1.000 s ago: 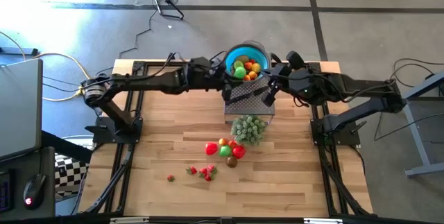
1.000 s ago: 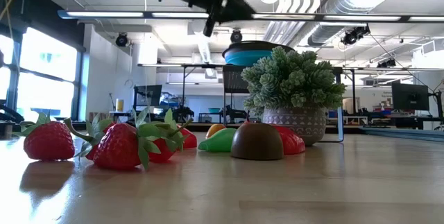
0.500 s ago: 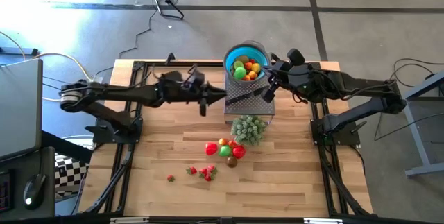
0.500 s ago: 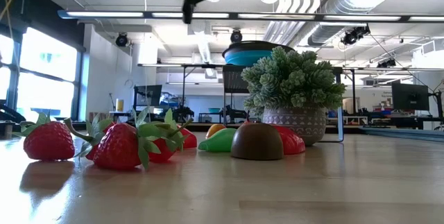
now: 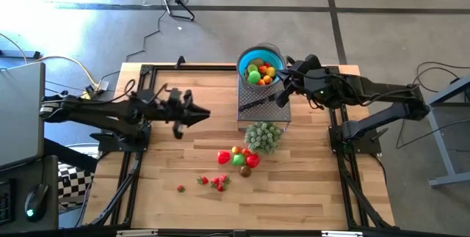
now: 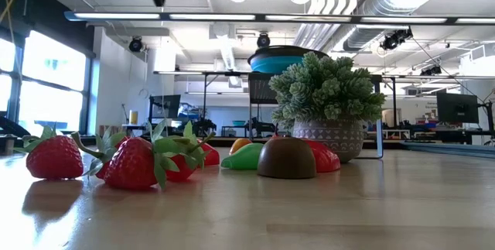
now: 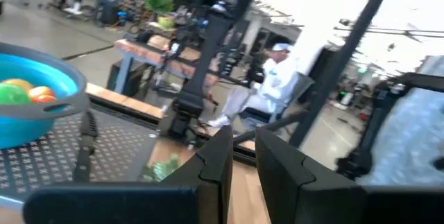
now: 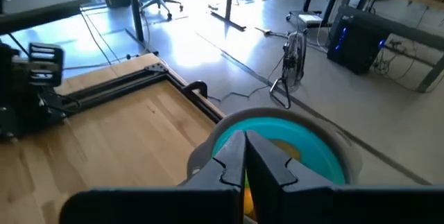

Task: Pick & Place Fruit
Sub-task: Put the red apple into the blue strainer bowl

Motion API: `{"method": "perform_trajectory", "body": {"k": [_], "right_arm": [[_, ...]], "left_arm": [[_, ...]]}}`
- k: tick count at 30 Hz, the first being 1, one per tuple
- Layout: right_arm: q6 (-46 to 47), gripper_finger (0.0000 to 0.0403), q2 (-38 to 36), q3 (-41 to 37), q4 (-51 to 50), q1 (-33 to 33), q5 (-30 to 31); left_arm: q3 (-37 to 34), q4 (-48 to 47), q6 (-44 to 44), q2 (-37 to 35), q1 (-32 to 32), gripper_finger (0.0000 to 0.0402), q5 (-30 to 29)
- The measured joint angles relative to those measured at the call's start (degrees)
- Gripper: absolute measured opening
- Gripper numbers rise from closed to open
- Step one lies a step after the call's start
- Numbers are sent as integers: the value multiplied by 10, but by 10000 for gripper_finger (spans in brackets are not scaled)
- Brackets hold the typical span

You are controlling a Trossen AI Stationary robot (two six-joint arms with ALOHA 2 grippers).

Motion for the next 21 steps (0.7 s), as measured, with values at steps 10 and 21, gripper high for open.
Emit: {"method": "perform_trajectory", "body": {"k": [10, 21], "right_arm": [[2, 4, 19, -1, -2, 7, -39], [1, 4, 21, -1, -1, 9, -62]], "left_arm": [[-34, -238, -5, -173, -27, 60, 2], [-34, -353, -3, -198, -26, 60, -51]]}}
